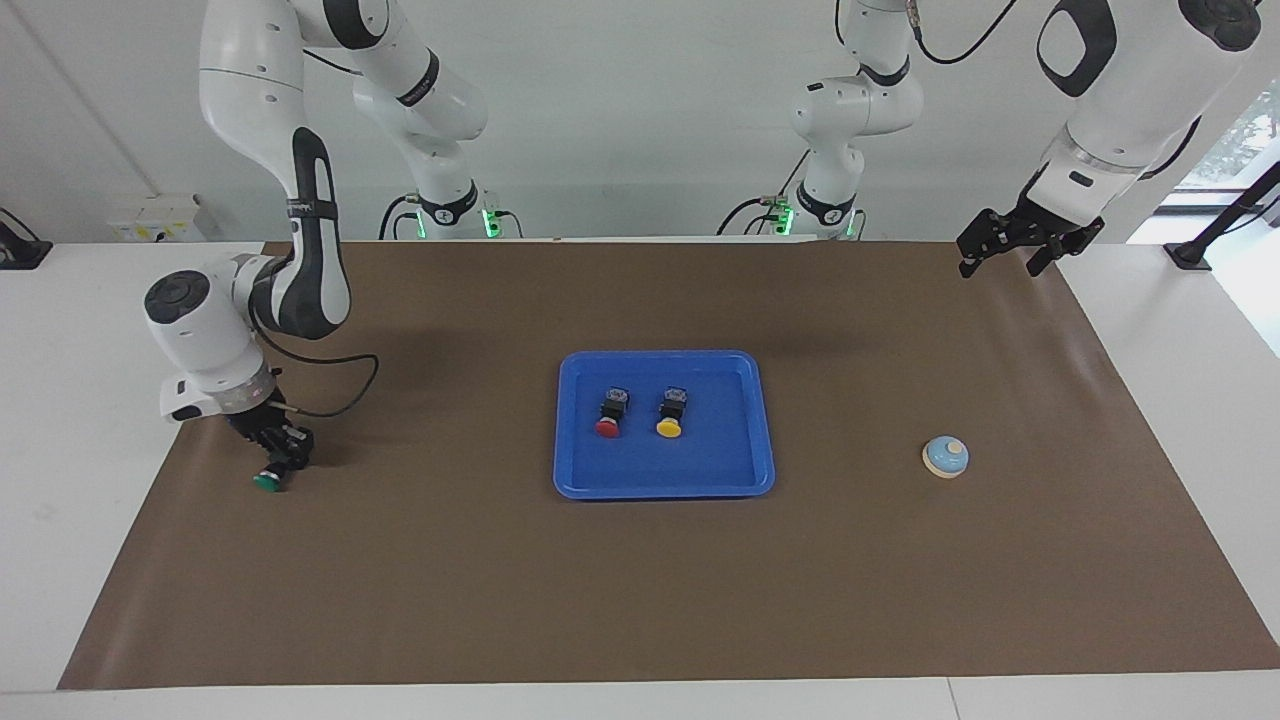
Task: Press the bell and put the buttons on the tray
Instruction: 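Place the green button in the tray beside the yellow one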
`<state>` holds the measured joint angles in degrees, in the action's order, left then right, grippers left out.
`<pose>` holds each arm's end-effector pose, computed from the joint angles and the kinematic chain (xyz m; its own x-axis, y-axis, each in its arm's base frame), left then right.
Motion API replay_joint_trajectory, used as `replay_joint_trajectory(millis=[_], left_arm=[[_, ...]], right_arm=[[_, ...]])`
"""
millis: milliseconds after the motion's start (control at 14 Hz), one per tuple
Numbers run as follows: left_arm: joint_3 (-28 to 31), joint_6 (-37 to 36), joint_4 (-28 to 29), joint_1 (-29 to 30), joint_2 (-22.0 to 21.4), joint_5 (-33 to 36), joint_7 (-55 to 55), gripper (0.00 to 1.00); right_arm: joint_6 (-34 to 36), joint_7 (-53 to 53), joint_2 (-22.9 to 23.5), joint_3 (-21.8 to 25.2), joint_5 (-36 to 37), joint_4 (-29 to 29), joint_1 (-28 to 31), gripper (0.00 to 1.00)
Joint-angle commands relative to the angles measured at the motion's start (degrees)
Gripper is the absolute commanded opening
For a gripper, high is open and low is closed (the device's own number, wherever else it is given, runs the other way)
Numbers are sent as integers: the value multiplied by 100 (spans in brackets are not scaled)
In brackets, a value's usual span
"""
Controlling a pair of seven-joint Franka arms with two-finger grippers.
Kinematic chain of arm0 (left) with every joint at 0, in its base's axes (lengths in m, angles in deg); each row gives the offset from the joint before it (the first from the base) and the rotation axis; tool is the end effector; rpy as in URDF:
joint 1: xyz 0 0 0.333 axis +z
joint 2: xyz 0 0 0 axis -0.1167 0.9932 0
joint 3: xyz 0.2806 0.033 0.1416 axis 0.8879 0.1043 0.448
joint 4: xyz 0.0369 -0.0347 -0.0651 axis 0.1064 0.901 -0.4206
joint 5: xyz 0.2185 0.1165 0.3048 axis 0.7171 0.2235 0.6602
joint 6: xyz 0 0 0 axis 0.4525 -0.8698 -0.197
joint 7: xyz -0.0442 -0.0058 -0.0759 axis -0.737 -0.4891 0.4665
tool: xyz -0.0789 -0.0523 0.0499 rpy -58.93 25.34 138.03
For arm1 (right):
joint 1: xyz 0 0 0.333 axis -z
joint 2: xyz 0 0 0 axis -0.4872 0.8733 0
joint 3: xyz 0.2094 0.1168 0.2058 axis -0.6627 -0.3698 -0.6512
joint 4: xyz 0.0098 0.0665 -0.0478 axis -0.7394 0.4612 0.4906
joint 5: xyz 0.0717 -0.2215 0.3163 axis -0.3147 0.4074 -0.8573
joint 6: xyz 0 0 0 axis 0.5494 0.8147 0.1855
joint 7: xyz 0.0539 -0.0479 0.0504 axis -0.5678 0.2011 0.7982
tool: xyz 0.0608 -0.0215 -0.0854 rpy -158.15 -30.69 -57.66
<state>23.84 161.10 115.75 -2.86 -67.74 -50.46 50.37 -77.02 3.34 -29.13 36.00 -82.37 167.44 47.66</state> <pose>0.5278 -0.0070 0.5950 0.9967 -0.0439 -0.0682 -0.0427 -0.9989 0.0180 0.5938 -0.1521 0.2874 0.9198 -0.3760 0.1123 -0.3789 -0.9254 0.0040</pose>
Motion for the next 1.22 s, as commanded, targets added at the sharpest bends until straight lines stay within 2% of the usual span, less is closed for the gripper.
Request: replay_joint_trajectory(millis=[0, 215, 430, 573, 788, 1002, 1146], left_arm=[[1, -80, -74, 20, -12, 6, 38, 100], [1, -80, -74, 20, -12, 6, 38, 100], [1, -72, -74, 20, -3, 6, 38, 100], [1, -80, -74, 20, -12, 6, 38, 100], [1, -80, -74, 20, -3, 6, 38, 100], [1, -80, -74, 20, -3, 6, 38, 100], [1, -80, -74, 20, -12, 6, 38, 100]], right_arm=[[167, 36, -125, -126, -12, -7, 23, 0], [1105, -183, -318, -170, -38, -603, -407, 0], [2423, -1034, -301, -170, -38, -1613, -1162, 0], [2900, -1544, -274, -170, -56, -2027, -1724, 0], [3112, -2379, -266, -170, -82, -2292, -2804, 0], [2990, -2610, -231, -179, -108, -2319, -3588, 0], [2902, -2889, -47, -161, -388, -2476, -4089, 0]])
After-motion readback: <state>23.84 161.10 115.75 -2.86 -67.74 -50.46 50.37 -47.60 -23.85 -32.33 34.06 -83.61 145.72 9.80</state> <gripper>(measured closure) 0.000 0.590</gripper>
